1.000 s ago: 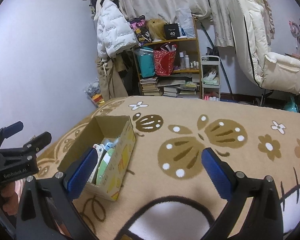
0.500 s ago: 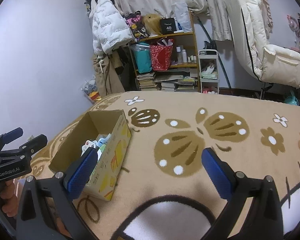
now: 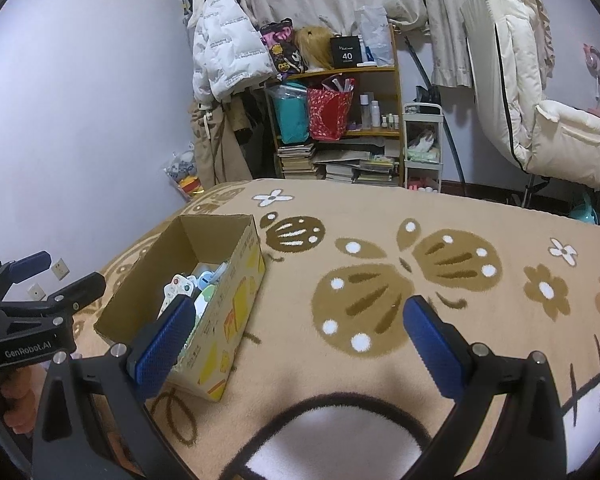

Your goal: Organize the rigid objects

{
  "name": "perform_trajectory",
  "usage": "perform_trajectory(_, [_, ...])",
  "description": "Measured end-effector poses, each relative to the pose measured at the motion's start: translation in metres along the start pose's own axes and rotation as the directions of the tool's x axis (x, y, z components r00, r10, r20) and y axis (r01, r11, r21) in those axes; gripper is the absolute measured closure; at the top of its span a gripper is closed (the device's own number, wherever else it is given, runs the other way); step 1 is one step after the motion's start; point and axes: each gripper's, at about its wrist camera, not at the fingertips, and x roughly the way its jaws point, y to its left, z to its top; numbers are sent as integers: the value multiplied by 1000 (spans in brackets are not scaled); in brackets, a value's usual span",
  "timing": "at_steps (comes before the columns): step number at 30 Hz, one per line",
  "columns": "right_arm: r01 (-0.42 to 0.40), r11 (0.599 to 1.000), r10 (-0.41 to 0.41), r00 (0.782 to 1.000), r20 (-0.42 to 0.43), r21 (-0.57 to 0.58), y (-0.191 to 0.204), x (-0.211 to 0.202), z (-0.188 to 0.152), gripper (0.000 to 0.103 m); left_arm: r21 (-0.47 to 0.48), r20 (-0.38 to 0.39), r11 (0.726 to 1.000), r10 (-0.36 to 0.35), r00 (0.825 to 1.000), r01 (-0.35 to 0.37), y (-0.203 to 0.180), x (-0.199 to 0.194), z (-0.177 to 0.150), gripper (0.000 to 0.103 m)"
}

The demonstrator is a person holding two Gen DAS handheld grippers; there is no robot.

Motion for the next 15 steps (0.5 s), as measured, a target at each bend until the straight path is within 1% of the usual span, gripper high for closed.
perform_trajectory(15, [6,1000,-6,1000,0,6,-2,1,-2,0,5,3,1000,9,1000,-9,3,-4,-4,2])
